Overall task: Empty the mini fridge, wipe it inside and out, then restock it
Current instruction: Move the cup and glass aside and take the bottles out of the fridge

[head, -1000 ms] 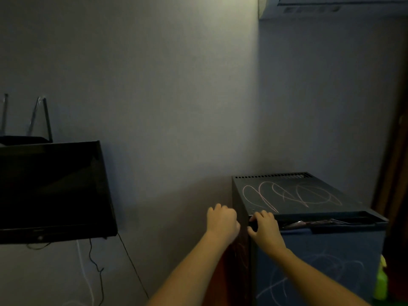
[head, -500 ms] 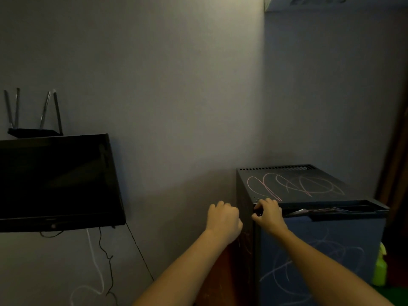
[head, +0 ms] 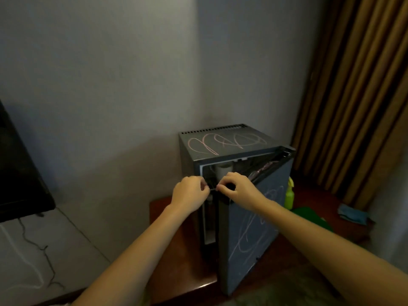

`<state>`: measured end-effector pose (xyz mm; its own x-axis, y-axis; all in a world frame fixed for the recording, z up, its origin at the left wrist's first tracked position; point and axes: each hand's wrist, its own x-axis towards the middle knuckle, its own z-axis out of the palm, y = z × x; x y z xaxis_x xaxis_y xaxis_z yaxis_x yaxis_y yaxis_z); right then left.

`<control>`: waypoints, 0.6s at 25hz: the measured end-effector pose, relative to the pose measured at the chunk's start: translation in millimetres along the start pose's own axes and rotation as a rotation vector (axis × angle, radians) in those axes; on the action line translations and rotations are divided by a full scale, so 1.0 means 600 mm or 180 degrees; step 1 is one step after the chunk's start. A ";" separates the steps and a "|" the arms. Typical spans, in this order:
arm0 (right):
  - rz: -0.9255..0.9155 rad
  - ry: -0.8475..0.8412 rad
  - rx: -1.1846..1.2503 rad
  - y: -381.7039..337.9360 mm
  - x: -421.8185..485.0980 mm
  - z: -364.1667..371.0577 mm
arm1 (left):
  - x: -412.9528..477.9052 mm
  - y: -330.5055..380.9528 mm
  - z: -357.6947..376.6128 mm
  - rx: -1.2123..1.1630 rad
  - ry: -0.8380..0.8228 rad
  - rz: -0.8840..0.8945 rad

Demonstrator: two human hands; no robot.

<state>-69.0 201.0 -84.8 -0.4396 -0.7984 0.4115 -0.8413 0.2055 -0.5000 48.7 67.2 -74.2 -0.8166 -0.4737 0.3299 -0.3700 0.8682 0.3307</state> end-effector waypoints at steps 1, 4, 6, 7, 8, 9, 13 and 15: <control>0.0036 0.0010 0.0003 0.001 -0.025 -0.017 | 0.002 0.015 0.011 -0.0016 -0.0038 0.0106; 0.0150 -0.0009 -0.0068 0.003 -0.093 -0.064 | 0.011 0.053 0.032 -0.0027 -0.0144 0.0392; 0.0234 -0.0065 -0.0240 0.009 -0.128 -0.093 | 0.016 0.066 0.048 -0.0002 -0.0191 0.0536; 0.0318 -0.0063 -0.0422 0.016 -0.142 -0.107 | 0.016 0.072 0.056 -0.0006 -0.0208 0.0564; 0.0441 -0.0067 -0.0627 0.025 -0.156 -0.119 | 0.016 0.079 0.063 -0.0009 -0.0238 0.0580; 0.0596 -0.0097 -0.0792 0.034 -0.169 -0.131 | 0.015 0.084 0.071 -0.0002 -0.0288 0.0596; 0.1102 -0.0267 -0.1164 0.044 -0.211 -0.182 | 0.009 0.080 0.101 0.0106 -0.0459 0.0661; 0.1217 -0.0105 -0.1586 0.039 -0.229 -0.200 | 0.010 0.070 0.112 0.0141 -0.0474 0.0653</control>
<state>-65.8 383.3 -61.7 -0.7351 -0.6317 0.2462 -0.6756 0.7127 -0.1888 -1.3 110.6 -118.0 -0.9316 -0.2629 0.2510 -0.2064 0.9510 0.2301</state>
